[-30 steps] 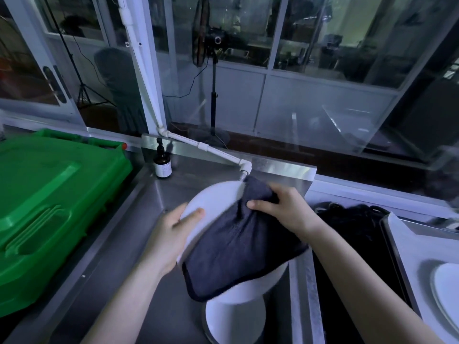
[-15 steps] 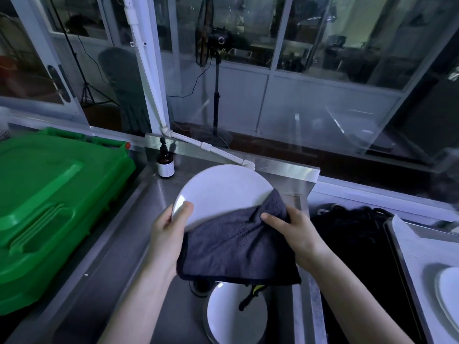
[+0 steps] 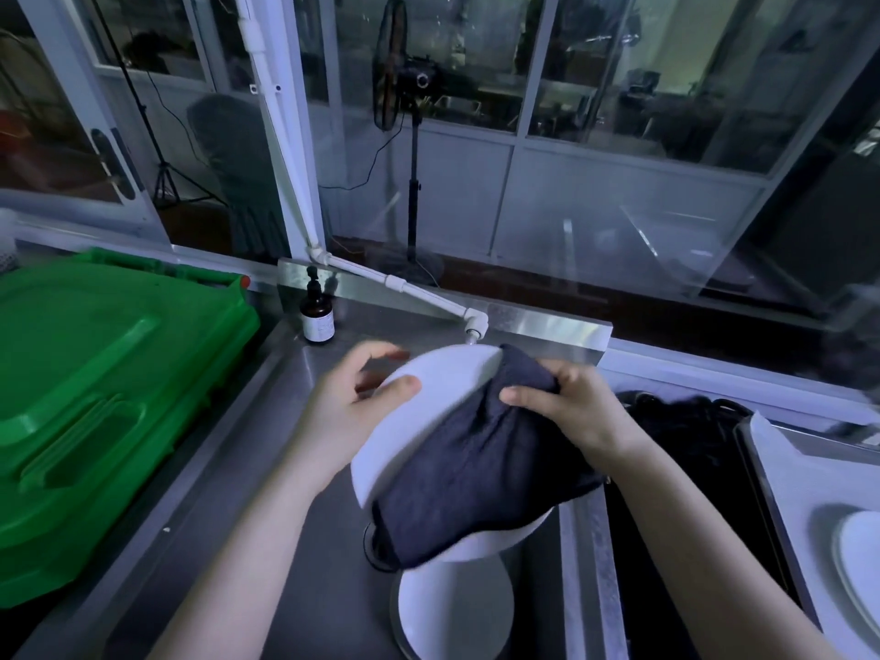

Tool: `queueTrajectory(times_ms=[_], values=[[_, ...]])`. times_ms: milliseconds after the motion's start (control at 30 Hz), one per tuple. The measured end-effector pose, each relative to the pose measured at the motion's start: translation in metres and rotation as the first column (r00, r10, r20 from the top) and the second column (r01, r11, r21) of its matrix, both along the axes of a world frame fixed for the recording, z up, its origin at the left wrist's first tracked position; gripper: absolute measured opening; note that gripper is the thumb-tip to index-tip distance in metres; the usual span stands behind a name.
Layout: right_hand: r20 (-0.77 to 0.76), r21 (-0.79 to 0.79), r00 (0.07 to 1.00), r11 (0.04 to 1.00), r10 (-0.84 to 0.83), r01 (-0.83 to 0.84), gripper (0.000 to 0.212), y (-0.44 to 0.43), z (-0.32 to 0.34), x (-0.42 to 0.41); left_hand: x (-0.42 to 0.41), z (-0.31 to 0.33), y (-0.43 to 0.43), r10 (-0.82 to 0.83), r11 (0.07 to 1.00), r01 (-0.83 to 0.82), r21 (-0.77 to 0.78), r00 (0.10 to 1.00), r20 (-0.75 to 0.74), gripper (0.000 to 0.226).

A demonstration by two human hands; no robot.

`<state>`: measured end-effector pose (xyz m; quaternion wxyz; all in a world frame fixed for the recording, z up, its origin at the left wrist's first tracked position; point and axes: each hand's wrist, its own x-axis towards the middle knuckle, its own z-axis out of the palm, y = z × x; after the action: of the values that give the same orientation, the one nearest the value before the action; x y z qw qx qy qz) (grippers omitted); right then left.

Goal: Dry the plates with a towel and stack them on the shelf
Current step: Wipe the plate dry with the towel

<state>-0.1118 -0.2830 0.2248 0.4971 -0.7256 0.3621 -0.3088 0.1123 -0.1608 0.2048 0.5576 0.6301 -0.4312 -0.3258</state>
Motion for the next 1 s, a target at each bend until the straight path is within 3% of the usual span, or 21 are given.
queueTrajectory(times_ms=[100, 133, 200, 300, 400, 500, 533, 600, 667, 733, 800, 867, 933, 1000], values=[[0.280, 0.304, 0.925, 0.938, -0.258, 0.169, 0.026, 0.010, -0.026, -0.008, -0.013, -0.023, 0.012, 0.048, 0.999, -0.042, 0.028, 0.953, -0.299, 0.039], [0.325, 0.399, 0.899, 0.904, -0.295, 0.153, 0.031, 0.014, -0.032, -0.009, -0.018, -0.030, 0.014, 0.018, 0.999, -0.002, 0.039, 0.914, -0.406, 0.040], [0.317, 0.443, 0.898, 0.885, -0.305, 0.144, 0.029, 0.019, -0.039, -0.011, -0.023, -0.037, 0.014, 0.001, 0.999, 0.022, 0.043, 0.877, -0.480, 0.045], [0.166, 0.257, 0.959, 0.949, -0.228, 0.181, 0.029, 0.012, -0.023, -0.014, -0.016, -0.035, 0.010, 0.012, 0.998, 0.014, 0.054, 0.896, -0.443, 0.041], [-0.049, -0.075, 0.997, 0.996, -0.051, 0.047, 0.016, -0.005, 0.007, -0.014, -0.007, -0.020, 0.005, -0.143, 0.988, 0.154, 0.027, 0.962, -0.232, 0.036], [-0.286, -0.328, 0.954, 0.926, 0.092, -0.188, 0.021, -0.010, 0.033, 0.003, -0.015, -0.003, -0.006, -0.217, 0.976, 0.217, 0.014, 0.976, 0.019, 0.008], [-0.341, -0.373, 0.934, 0.897, 0.105, -0.237, 0.028, -0.009, 0.037, 0.010, -0.020, 0.001, -0.009, -0.191, 0.982, 0.191, 0.006, 0.977, 0.093, 0.011], [-0.359, -0.372, 0.927, 0.895, 0.108, -0.248, 0.031, -0.007, 0.037, 0.016, -0.026, 0.001, -0.011, -0.132, 0.991, 0.134, -0.008, 0.983, 0.124, 0.035], [-0.269, -0.315, 0.961, 0.936, 0.071, -0.158, 0.019, -0.009, 0.025, 0.006, -0.023, -0.002, -0.006, -0.041, 0.999, 0.040, 0.021, 0.998, 0.040, 0.050], [-0.103, -0.144, 0.994, 0.989, 0.022, -0.037, 0.014, -0.003, 0.003, -0.008, -0.016, -0.007, 0.002, 0.064, 0.998, -0.060, 0.028, 0.985, -0.159, 0.034], [0.093, 0.124, 0.994, 0.991, -0.063, 0.052, 0.010, 0.008, -0.022, -0.017, -0.013, -0.010, 0.006, 0.166, 0.985, -0.172, 0.016, 0.922, -0.351, 0.026], [0.134, 0.267, 0.983, 0.960, -0.123, 0.084, 0.019, 0.016, -0.037, -0.018, -0.008, -0.011, 0.007, 0.198, 0.978, -0.209, 0.014, 0.903, -0.382, 0.026], [0.098, 0.258, 0.988, 0.962, -0.119, 0.091, 0.012, 0.016, -0.035, -0.016, -0.002, -0.008, 0.005, 0.136, 0.991, -0.134, 0.028, 0.938, -0.317, 0.026], [0.058, 0.115, 0.997, 0.992, -0.056, 0.049, 0.004, 0.010, -0.021, -0.012, 0.002, -0.001, 0.000, 0.054, 0.997, -0.041, 0.061, 0.972, -0.227, 0.036]])
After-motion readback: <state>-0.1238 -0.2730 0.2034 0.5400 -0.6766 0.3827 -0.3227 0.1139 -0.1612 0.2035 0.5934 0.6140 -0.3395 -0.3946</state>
